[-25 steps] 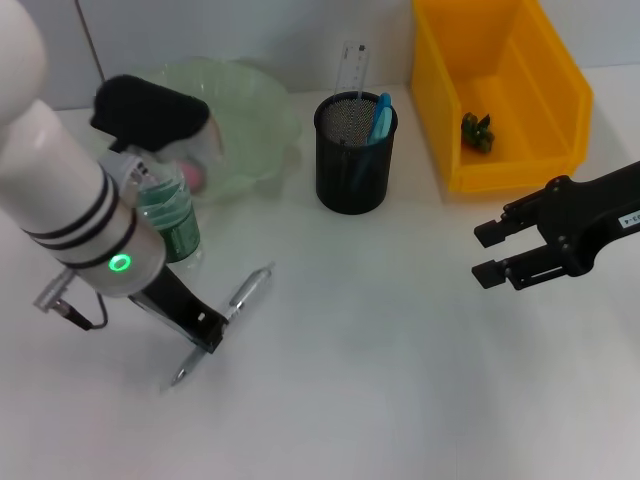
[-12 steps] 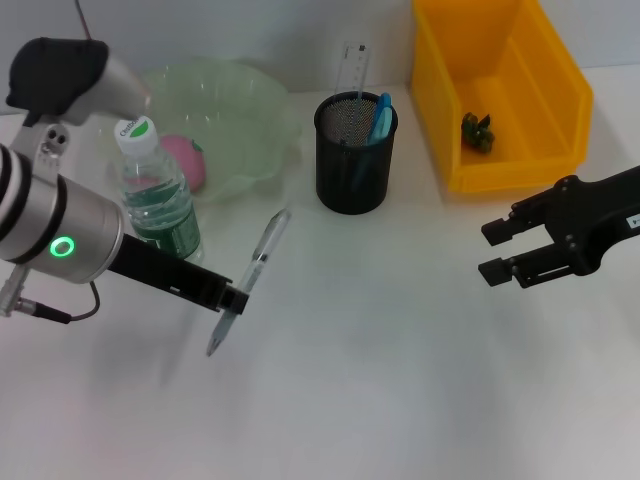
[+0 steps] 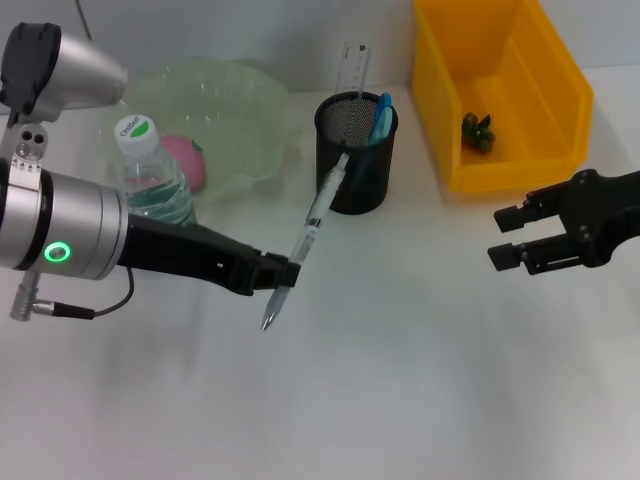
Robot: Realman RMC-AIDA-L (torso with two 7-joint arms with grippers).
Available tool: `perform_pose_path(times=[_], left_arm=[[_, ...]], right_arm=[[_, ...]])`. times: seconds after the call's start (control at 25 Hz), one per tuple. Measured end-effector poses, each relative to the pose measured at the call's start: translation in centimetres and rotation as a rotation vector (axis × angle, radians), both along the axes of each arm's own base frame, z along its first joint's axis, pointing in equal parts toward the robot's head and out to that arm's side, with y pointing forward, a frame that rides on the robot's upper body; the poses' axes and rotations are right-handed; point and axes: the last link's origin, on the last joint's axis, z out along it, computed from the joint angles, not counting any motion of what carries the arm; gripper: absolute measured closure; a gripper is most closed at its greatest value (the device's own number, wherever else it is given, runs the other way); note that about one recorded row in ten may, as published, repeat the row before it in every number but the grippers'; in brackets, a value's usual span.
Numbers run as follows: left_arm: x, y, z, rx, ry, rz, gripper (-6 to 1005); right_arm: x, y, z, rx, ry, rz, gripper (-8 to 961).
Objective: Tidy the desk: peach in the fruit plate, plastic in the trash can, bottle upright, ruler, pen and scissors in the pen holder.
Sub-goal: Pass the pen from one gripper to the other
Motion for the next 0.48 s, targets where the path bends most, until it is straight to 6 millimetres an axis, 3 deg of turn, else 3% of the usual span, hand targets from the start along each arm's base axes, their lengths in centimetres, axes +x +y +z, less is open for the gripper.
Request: perform_pose_path(times=[0.48], left_arm=[[0.3,-0.4,-0.4,0.048,-0.216,-0.234,866]], right_arm=[[1.3,-1.2,1.3,0.15,0.237,-0.016,360]])
